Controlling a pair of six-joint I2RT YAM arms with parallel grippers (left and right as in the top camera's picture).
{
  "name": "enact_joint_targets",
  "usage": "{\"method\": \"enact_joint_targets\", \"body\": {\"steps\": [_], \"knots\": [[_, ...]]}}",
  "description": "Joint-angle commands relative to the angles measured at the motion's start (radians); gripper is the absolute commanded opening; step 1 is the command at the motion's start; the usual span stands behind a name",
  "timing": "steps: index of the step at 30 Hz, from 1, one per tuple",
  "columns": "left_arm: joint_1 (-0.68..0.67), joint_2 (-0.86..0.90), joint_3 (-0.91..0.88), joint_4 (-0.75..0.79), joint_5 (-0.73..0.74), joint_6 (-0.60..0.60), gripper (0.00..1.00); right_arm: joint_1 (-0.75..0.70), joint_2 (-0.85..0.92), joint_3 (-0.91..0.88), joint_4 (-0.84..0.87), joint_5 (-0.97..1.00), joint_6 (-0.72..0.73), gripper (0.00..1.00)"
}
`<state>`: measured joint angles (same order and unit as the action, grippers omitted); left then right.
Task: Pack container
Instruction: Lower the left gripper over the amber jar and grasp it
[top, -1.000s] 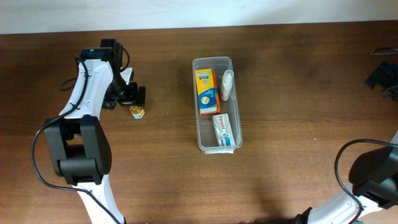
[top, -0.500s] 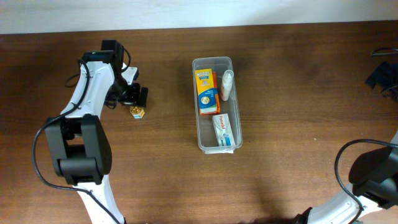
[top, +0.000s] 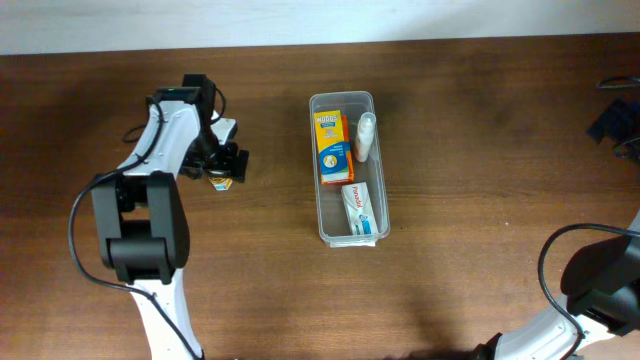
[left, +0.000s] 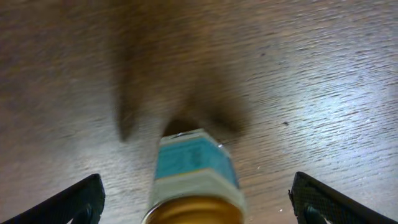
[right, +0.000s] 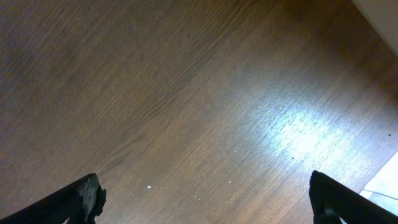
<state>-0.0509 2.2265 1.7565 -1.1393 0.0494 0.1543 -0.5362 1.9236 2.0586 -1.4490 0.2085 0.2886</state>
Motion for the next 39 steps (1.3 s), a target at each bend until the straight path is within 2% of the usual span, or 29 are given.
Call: {"method": "enact_joint_targets", "body": {"steps": [1,12,19,23,30,35,36,39], "knots": [[-0.007,0.033,-0.005,0.002,0.015,0.035,0.96,-0.001,-0.003,-0.003,0.003,0.002,0.011,0.98],[-0.007,0.059,-0.005,-0.001,0.014,0.019,0.94,-0.001,-0.003,-0.004,0.003,0.002,0.011,0.98],[-0.007,0.059,-0.005,0.002,0.014,0.019,0.78,-0.001,-0.003,-0.004,0.003,0.002,0.011,0.98],[-0.007,0.059,-0.005,-0.002,0.014,0.019,0.75,-0.001,-0.003,-0.004,0.003,0.002,0.011,0.98],[-0.007,0.059,-0.004,-0.017,0.01,0.019,0.63,-0.001,-0.003,-0.003,0.003,0.002,0.011,0.98],[-0.007,0.059,-0.004,-0.027,-0.023,0.016,0.58,-0.001,-0.003,-0.004,0.003,0.002,0.011,0.98],[-0.007,0.059,-0.004,-0.027,-0.023,0.016,0.54,-0.001,-0.003,-0.004,0.003,0.002,0.011,0.98],[-0.007,0.059,-0.004,-0.027,-0.023,0.016,0.52,-0.001,-0.003,-0.003,0.003,0.002,0.011,0.98]]}}
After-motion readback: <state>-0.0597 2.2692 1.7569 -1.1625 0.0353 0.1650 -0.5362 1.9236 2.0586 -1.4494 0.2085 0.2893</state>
